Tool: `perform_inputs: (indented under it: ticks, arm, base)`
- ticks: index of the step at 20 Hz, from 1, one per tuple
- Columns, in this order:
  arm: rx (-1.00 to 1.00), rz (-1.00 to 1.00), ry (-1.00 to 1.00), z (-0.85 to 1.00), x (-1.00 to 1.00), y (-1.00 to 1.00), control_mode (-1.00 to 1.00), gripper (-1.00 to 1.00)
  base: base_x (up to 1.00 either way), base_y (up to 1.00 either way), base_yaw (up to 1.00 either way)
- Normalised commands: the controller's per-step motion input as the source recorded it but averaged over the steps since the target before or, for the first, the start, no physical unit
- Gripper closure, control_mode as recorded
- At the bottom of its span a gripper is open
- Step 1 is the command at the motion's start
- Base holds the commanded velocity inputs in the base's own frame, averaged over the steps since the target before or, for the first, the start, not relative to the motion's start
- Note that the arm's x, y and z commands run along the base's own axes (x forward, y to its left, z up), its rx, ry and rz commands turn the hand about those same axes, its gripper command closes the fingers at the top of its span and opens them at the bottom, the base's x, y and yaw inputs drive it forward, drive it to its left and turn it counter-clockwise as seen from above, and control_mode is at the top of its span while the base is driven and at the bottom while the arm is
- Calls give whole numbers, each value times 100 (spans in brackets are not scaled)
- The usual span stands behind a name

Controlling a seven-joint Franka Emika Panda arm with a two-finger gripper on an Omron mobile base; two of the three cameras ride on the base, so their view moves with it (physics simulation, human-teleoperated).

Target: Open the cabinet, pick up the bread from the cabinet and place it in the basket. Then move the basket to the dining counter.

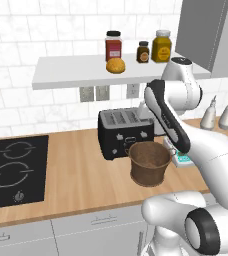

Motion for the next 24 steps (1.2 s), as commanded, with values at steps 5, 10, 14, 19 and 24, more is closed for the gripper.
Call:
perform_inputs:
  ticks: [5, 10, 14, 19, 24]
  arm:
    - [0, 0, -2, 0, -4, 6, -100, -100]
    - [-1, 4, -13, 30, -12, 4, -100, -100]
    - [7, 5, -10, 67, 0, 1, -100, -100]
    - [12, 0, -19, 96, 0, 27, -100, -100]
    - [4, 0, -25, 100, -12, 25, -100, -100]
  base:
    - [0, 0, 0]
    - [0, 0, 0]
    - [0, 0, 0]
    - [0, 0, 0]
    - [0, 0, 0]
